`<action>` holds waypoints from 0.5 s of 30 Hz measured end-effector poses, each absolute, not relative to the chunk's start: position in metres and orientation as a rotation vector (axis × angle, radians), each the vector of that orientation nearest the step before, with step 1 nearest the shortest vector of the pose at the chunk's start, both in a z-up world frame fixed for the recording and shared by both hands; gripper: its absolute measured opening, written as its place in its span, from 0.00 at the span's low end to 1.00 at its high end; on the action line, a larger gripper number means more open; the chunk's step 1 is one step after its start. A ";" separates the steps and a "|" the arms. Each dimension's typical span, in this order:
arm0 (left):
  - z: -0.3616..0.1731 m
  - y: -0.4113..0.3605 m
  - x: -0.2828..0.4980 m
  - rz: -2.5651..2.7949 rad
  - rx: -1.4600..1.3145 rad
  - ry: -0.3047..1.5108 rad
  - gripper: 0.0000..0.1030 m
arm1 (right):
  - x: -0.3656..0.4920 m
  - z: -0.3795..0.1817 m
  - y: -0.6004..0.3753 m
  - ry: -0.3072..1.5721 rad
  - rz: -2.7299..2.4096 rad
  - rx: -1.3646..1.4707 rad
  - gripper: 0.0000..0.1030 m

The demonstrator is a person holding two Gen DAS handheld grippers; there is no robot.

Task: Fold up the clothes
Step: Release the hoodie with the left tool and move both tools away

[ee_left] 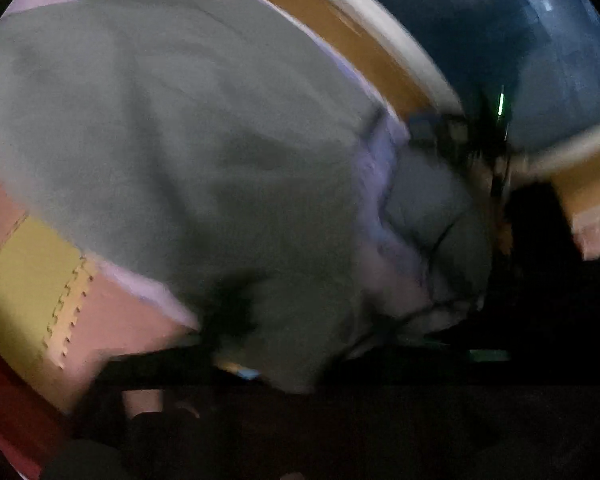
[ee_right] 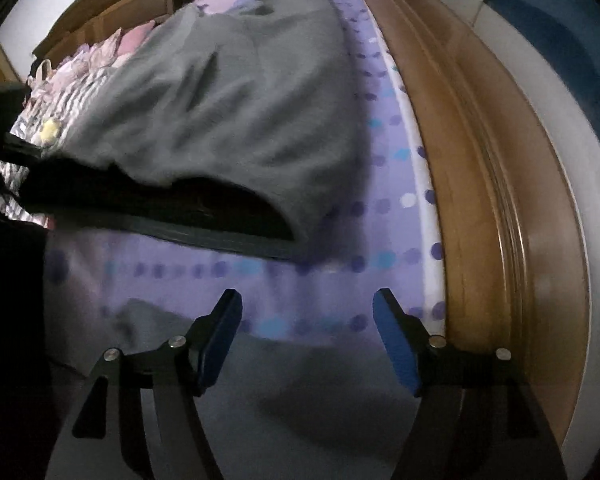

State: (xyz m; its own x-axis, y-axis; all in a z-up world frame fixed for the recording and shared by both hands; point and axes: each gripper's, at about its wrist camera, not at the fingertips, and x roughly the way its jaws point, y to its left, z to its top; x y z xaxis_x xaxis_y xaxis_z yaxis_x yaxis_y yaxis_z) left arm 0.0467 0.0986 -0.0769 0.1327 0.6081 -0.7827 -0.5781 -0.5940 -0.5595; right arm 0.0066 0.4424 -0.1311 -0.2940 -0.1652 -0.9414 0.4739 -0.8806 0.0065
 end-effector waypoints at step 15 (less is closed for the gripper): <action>-0.068 0.068 0.063 1.447 -1.356 0.149 0.93 | 0.010 -0.182 0.439 -1.337 -2.531 1.355 0.39</action>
